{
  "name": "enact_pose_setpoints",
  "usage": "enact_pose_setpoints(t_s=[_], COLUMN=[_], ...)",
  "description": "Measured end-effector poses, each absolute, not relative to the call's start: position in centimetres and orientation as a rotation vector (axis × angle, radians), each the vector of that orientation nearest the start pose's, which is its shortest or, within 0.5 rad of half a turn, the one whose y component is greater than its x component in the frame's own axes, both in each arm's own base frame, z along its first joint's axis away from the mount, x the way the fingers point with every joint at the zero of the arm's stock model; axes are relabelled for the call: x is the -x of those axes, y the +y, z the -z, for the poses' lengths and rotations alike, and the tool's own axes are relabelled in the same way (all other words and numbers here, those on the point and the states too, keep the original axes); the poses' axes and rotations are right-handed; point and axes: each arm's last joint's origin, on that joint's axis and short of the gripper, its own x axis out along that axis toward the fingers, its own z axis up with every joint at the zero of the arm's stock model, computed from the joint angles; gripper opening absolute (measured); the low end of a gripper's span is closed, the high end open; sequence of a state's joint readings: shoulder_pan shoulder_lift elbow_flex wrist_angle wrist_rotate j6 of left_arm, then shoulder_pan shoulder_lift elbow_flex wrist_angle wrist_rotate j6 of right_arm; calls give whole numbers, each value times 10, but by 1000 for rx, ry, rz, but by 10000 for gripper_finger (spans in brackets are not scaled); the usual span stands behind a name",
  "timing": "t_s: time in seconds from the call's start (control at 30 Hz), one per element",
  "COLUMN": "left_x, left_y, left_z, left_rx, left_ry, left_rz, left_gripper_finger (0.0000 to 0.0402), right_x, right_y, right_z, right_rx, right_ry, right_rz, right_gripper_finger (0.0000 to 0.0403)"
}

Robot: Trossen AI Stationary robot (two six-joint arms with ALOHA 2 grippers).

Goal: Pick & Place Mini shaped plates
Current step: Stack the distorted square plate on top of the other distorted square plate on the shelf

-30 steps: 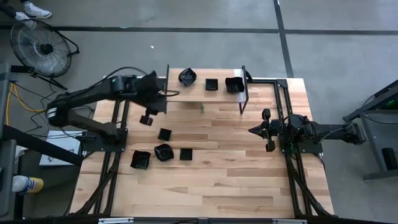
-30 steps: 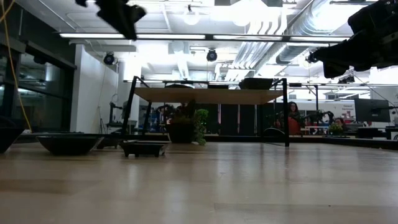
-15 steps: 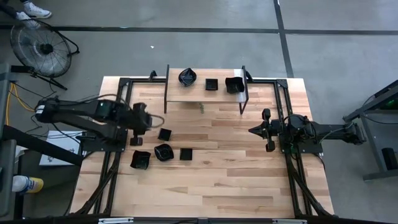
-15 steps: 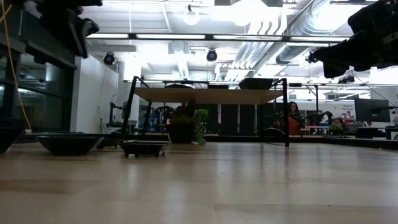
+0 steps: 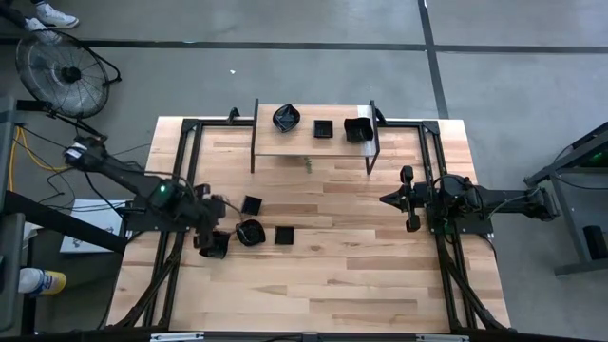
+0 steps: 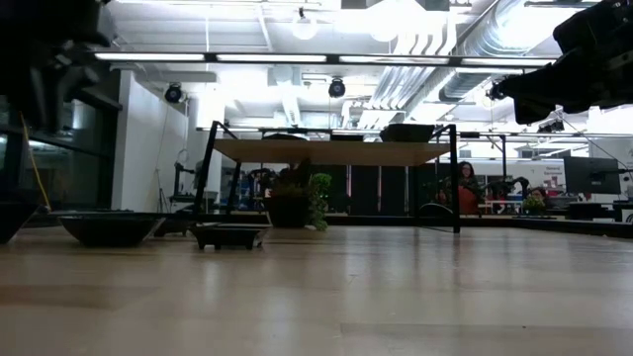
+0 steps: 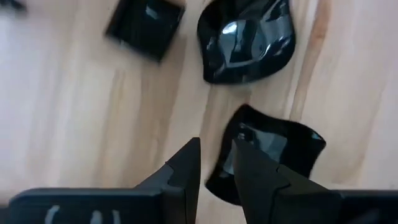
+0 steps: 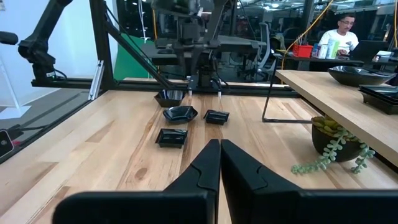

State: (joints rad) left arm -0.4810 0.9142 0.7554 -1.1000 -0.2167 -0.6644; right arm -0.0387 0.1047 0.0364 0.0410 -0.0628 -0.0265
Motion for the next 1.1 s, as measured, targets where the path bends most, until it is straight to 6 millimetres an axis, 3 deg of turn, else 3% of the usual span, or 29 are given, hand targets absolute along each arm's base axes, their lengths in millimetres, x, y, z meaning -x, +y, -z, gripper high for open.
enact_pose_setpoints(t_s=[0.3,0.63,1.1], left_x=[-112,-96,-107], left_y=[-80,-105,-120], left_z=[-232,-219,-205], left_rx=[484,630,554], left_ry=[1188,1242,1247], left_rz=[-358,-599,-603], left_gripper_finger=[88,88,88], right_x=[-103,-103,-103], right_y=[-2,-2,-2], right_z=[-172,-172,-172], right_rx=[25,25,25], right_ry=[26,27,26], right_rz=[-24,-24,-24], right_gripper_finger=[5,7,7])
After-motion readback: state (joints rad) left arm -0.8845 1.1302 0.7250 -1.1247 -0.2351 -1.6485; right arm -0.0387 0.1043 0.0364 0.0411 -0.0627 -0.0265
